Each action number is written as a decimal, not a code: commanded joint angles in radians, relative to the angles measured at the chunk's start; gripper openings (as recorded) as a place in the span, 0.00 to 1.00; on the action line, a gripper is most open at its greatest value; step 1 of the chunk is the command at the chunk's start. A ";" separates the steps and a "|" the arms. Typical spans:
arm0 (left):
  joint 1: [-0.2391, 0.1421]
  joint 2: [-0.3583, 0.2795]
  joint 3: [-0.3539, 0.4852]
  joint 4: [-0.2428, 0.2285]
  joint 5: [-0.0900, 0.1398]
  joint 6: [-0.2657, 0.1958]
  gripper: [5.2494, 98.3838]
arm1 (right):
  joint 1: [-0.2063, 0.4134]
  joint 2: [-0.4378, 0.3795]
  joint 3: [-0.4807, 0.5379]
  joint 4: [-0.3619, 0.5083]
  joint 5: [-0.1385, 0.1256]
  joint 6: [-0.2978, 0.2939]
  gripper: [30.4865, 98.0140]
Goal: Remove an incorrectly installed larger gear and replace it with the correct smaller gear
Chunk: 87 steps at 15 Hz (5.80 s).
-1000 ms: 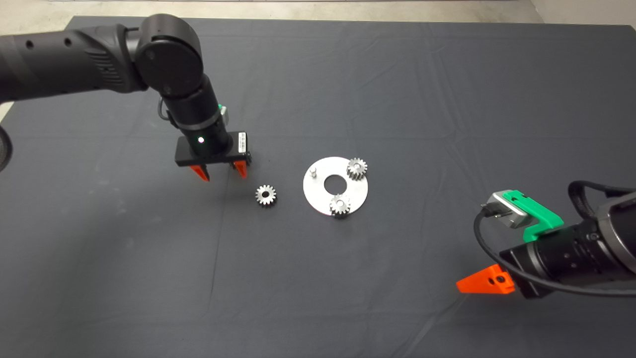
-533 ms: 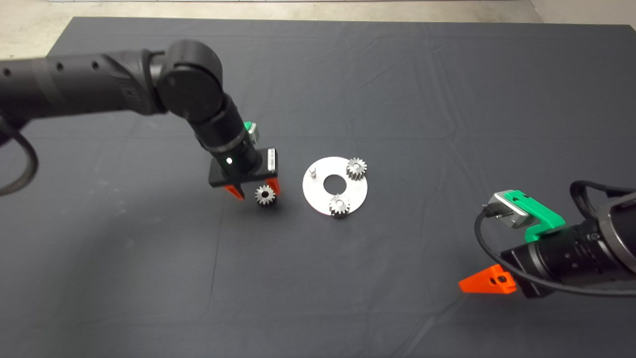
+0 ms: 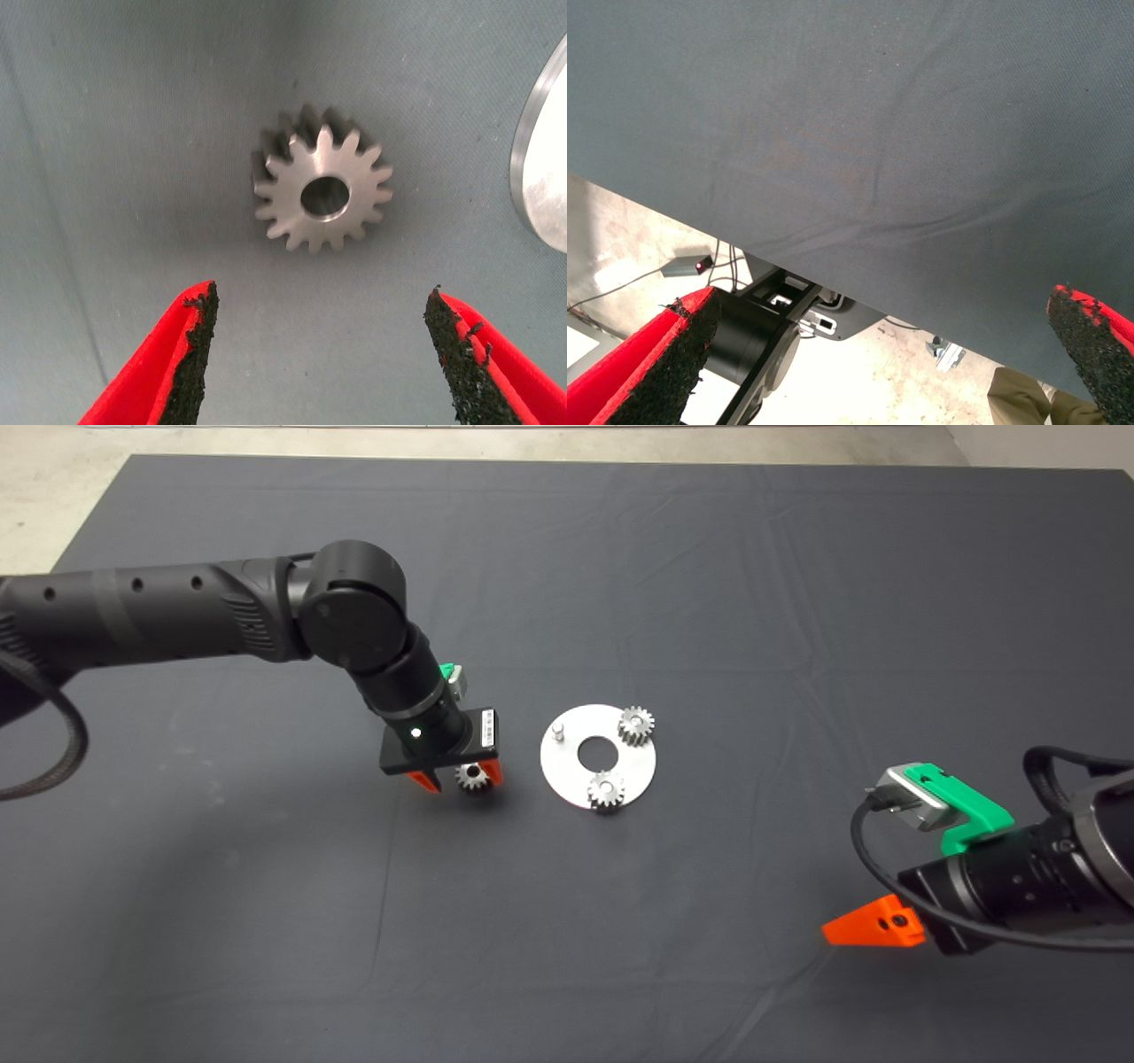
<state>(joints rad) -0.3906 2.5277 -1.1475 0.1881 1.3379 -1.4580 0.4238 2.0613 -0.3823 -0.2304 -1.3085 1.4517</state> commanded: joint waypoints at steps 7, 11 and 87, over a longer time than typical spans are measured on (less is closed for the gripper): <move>0.011 0.038 -0.094 0.010 0.003 0.064 0.57 | 0.016 -0.005 0.007 0.023 0.002 -0.004 1.00; 0.022 0.044 -0.104 0.013 0.001 0.067 0.57 | 0.016 -0.005 0.005 0.022 0.003 -0.004 1.00; -0.083 0.247 -0.179 0.022 0.049 0.174 0.28 | 0.015 0.003 -0.075 0.020 -0.025 -0.040 1.00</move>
<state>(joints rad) -0.4438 2.7485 -1.3070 0.2211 1.3928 -1.3109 0.4238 2.0687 -0.4636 -0.2309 -1.3321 1.4138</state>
